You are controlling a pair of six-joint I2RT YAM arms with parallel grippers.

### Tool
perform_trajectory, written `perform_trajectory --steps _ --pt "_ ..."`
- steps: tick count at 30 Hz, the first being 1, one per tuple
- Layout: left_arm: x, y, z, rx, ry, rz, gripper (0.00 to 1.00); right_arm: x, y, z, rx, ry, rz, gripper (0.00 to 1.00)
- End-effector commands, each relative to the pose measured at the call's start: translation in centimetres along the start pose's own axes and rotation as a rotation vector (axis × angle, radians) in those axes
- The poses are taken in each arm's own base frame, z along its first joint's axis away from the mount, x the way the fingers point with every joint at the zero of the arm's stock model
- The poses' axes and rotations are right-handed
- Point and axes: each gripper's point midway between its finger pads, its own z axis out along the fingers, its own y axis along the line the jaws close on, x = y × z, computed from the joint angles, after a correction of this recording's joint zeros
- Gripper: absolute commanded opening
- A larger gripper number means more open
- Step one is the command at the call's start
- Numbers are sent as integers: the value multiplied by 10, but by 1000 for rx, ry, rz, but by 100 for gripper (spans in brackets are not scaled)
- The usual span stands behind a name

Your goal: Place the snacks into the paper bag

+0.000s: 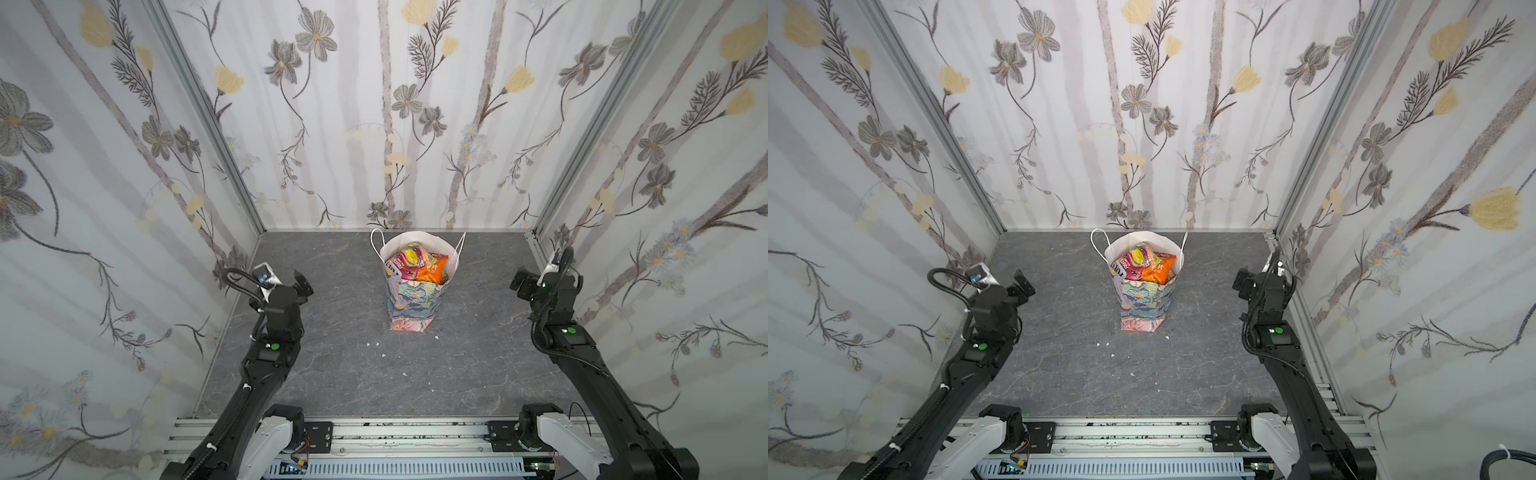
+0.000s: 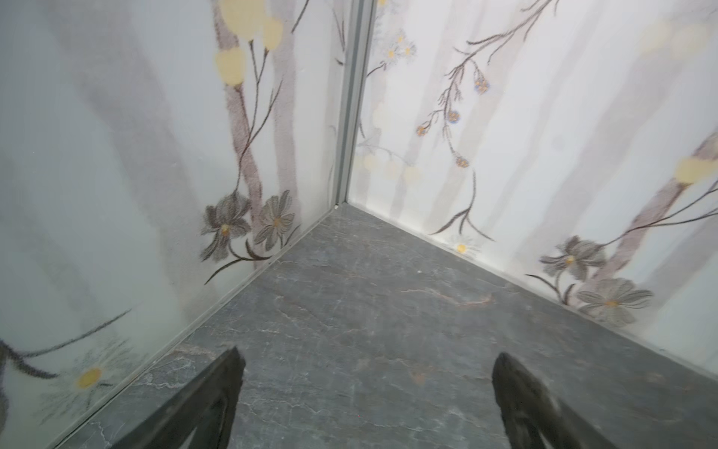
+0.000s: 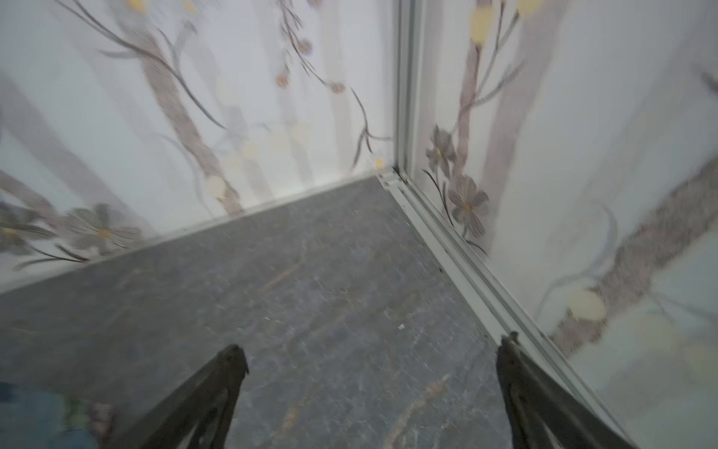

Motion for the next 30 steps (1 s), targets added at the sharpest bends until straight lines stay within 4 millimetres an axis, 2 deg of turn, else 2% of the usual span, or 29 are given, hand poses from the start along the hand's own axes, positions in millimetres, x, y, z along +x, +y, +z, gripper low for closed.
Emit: perform_trajectory --steps 1,3,5,7,9,11,14,16,17,19,21,24,26,27,28,30 --pt "-38 28 -11 -61 -342 -132 100 -2 -9 12 4 -189 104 100" --pt "-12 28 14 -66 -233 -83 100 16 -3 20 -34 -187 73 100" --pt "4 20 30 -38 -183 -56 100 24 0 23 -57 -205 56 100" --pt "10 15 34 12 -191 -99 100 25 0 20 -67 -266 55 100" --pt "3 5 28 113 -240 -138 100 22 0 13 -98 -344 48 100" --pt "3 -2 29 149 -251 -113 100 32 8 17 -134 -299 15 100" --pt "1 -16 32 222 -244 -73 100 44 10 7 -188 -355 5 100" --pt "12 -30 38 273 -170 -15 100 48 14 5 -211 -393 -8 100" --pt "17 -32 39 277 -137 6 100 51 17 10 -214 -379 -18 100" --pt "37 -21 40 238 -89 33 100 58 26 24 -218 -304 -61 100" --pt "42 -7 37 183 -107 22 100 59 37 32 -243 -268 -89 100" --pt "41 -19 36 289 -126 -25 100 61 44 32 -282 -267 -113 100" --pt "58 -23 42 317 -114 -19 100 60 47 32 -293 -269 -117 100" --pt "57 -32 40 363 -150 3 100 61 47 31 -295 -273 -121 100" --pt "66 -36 42 376 -81 30 100 60 48 32 -298 -272 -122 100" --pt "61 -31 49 317 -109 11 100 61 48 32 -299 -270 -121 100"
